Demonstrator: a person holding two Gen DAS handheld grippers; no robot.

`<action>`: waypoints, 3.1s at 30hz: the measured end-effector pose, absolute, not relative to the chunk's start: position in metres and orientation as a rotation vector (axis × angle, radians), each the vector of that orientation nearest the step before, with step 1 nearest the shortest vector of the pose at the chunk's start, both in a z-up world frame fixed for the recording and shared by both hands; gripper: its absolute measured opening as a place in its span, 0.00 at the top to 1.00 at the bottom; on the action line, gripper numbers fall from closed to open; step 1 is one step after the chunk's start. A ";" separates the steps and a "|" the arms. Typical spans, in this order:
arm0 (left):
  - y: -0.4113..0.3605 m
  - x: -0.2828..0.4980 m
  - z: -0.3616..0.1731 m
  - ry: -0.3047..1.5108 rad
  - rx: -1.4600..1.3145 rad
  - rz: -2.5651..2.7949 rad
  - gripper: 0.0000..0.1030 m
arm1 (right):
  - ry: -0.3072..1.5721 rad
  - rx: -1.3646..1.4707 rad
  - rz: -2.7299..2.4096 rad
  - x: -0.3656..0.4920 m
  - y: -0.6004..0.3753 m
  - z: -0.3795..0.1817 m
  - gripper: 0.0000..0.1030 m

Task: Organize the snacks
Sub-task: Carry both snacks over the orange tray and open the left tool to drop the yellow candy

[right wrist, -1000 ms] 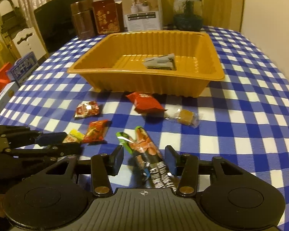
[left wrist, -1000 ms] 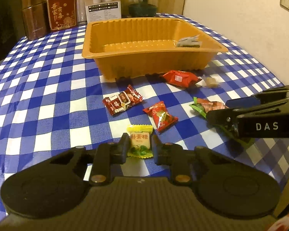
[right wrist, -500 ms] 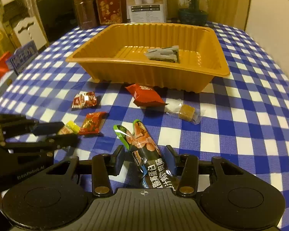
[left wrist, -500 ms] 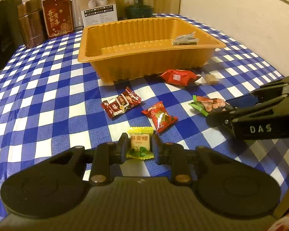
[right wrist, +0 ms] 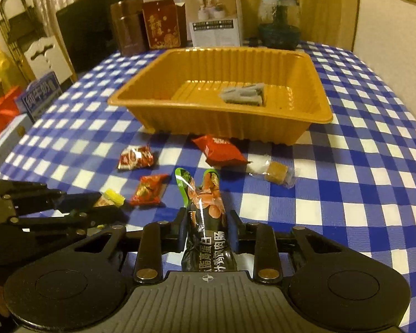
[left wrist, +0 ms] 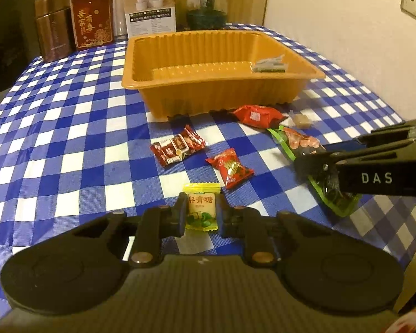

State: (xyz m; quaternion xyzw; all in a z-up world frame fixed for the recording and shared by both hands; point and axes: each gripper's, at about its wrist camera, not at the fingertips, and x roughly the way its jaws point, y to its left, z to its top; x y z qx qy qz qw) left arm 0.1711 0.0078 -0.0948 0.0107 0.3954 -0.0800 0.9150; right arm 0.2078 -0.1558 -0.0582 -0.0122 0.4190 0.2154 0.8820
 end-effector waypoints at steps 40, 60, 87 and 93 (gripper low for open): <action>-0.023 0.242 -0.009 0.641 0.037 -0.269 0.82 | 0.634 0.090 0.358 0.254 -0.185 0.011 0.71; -0.010 0.315 -0.009 0.634 -0.055 -0.238 0.82 | 0.629 0.142 0.286 0.332 -0.194 0.002 0.71; 0.013 0.350 -0.034 0.680 -0.108 -0.193 0.82 | 0.690 0.118 0.320 0.367 -0.165 -0.019 0.71; 0.015 0.350 -0.035 0.661 -0.135 -0.178 0.66 | 0.689 0.119 0.321 0.367 -0.165 -0.019 0.71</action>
